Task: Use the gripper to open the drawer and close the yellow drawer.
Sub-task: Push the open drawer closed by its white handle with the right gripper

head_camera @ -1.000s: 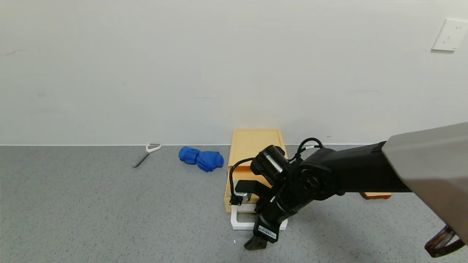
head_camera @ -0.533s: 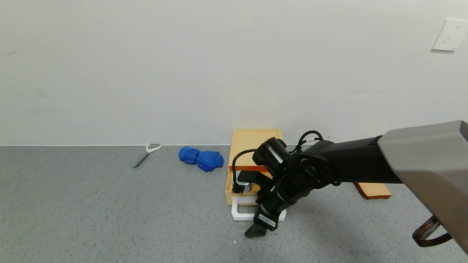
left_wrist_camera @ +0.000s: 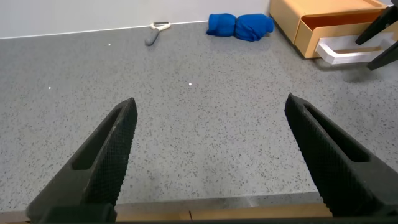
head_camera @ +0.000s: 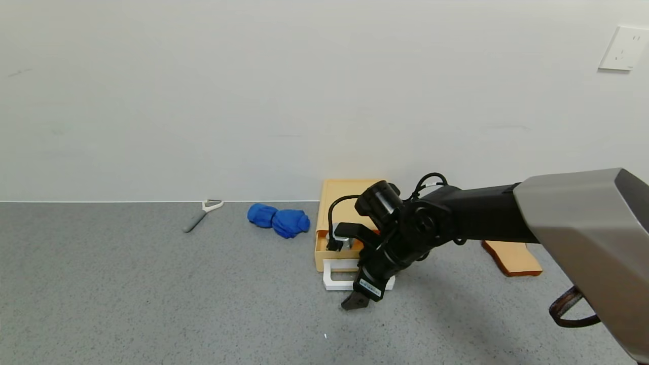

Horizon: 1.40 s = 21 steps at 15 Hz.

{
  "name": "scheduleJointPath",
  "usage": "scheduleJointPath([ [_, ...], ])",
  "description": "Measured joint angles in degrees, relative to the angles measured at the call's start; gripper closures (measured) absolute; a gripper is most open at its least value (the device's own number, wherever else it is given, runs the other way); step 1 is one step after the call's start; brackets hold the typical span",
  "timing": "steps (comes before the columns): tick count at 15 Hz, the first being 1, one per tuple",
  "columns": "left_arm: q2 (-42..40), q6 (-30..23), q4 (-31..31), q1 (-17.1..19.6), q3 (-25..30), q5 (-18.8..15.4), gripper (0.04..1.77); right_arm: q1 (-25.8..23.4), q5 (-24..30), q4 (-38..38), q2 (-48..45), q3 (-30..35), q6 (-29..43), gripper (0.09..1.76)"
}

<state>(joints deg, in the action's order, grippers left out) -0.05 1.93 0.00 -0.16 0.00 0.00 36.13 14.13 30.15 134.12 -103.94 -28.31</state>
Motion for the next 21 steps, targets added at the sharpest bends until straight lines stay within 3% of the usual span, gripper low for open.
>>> scheduleJointPath([
  [8,0.0,0.0,0.0,0.0,0.0,0.0,0.09,-2.4,0.0,1.4,4.3,-8.7,0.1,0.14],
  [21,0.0,0.0,0.0,0.0,0.0,0.0,0.09,-3.7,-0.1,-2.1,6.2,-9.4,0.2,0.14],
])
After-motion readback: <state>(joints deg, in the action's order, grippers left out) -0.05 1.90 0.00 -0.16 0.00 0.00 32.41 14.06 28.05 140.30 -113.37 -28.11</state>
